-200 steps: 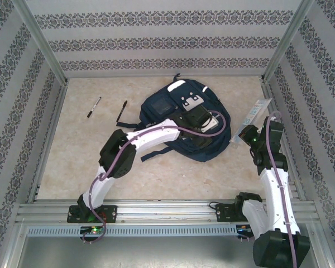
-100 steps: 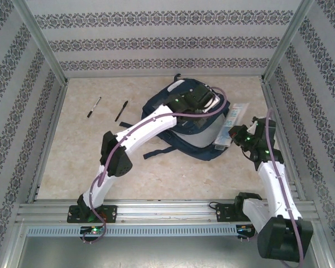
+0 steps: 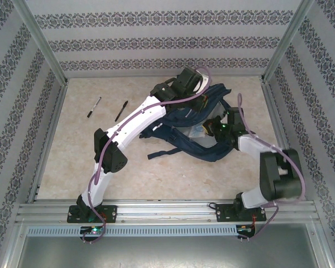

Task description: Pack the student bag

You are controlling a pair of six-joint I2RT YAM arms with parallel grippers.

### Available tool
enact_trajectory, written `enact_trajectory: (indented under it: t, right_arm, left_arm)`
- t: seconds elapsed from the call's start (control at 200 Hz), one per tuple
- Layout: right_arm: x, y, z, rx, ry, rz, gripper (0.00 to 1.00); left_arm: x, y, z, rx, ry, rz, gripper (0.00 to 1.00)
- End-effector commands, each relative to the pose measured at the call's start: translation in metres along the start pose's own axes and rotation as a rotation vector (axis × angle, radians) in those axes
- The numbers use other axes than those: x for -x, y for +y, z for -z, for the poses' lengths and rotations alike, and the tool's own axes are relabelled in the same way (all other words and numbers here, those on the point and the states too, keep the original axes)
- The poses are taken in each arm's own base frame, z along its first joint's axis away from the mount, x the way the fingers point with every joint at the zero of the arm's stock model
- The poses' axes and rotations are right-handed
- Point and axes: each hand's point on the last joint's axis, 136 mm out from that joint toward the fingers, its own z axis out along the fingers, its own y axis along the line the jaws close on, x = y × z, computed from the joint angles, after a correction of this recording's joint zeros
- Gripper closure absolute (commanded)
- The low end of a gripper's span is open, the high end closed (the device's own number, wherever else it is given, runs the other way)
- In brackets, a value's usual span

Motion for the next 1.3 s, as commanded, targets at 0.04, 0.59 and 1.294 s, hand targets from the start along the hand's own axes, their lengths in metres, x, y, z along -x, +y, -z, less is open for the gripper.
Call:
enact_trajectory:
  t: [0.04,0.59,1.294]
  right_arm:
    - [0.041,0.055,-0.028,0.151,-0.142,0.058,1.00]
    - [0.056,0.017,-0.091,0.015,-0.332,0.121,0.82]
    - [0.069,0.027,-0.042,0.045,-0.404,0.098,0.92]
  left_arm:
    - [0.069,-0.042,0.051,-0.166,-0.248,0.009,1.00]
    - [0.075,-0.040,0.054,-0.181,-0.269,0.030,1.00]
    - [0.078,0.001,0.058,-0.131,-0.337,0.176,1.00]
